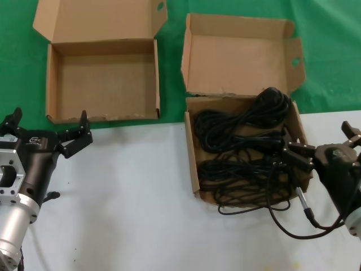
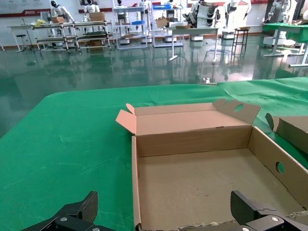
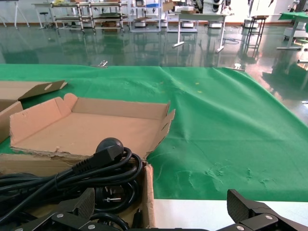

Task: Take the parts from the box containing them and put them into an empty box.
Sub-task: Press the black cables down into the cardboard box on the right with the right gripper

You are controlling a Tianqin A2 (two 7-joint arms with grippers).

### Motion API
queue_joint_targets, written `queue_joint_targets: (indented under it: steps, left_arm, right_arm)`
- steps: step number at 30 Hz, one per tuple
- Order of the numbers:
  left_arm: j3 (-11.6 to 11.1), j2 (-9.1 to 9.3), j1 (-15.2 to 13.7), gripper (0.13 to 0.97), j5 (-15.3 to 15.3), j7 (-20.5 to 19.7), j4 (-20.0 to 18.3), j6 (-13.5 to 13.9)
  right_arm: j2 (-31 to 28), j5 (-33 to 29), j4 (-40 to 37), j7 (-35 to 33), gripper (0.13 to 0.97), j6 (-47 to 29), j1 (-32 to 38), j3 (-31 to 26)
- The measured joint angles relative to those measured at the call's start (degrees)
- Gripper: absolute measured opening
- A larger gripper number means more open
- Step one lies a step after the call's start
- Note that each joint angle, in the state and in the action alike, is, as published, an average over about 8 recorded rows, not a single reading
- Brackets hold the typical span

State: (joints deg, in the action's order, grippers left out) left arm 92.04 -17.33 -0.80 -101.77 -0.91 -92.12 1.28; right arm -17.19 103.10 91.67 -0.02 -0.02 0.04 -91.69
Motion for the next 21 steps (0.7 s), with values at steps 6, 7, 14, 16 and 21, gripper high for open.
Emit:
queue_joint_targets:
  steps: [6, 7, 14, 16, 21]
  left_arm:
    - [0.0, 0.0, 0.0, 0.966, 0.0, 0.0, 0.0, 0.0]
    - [0.0, 0.0, 0.0, 0.966, 0.0, 0.0, 0.0, 0.0]
    - [0.0, 0.0, 0.0, 0.966, 0.0, 0.0, 0.0, 0.0]
    - [0.0, 0.0, 0.0, 0.966, 0.0, 0.0, 0.0, 0.0]
    - [0.0, 0.0, 0.0, 0.949, 0.0, 0.0, 0.0, 0.0]
  right_arm:
    - [0.0, 0.0, 0.0, 0.0, 0.966, 0.0, 0.0, 0.0]
    - [0.0, 0.0, 0.0, 0.0, 0.966, 0.0, 0.0, 0.0]
    - [-0.53, 0.36, 0.16, 0.1, 0.966, 0.53, -0.07, -0.46]
    - [-1.25, 0.89, 0.4, 0.19, 0.966, 1.17, -0.16, -1.05]
    - [-5.22, 3.96, 1.9, 0.35, 0.966, 3.75, -0.54, -3.73]
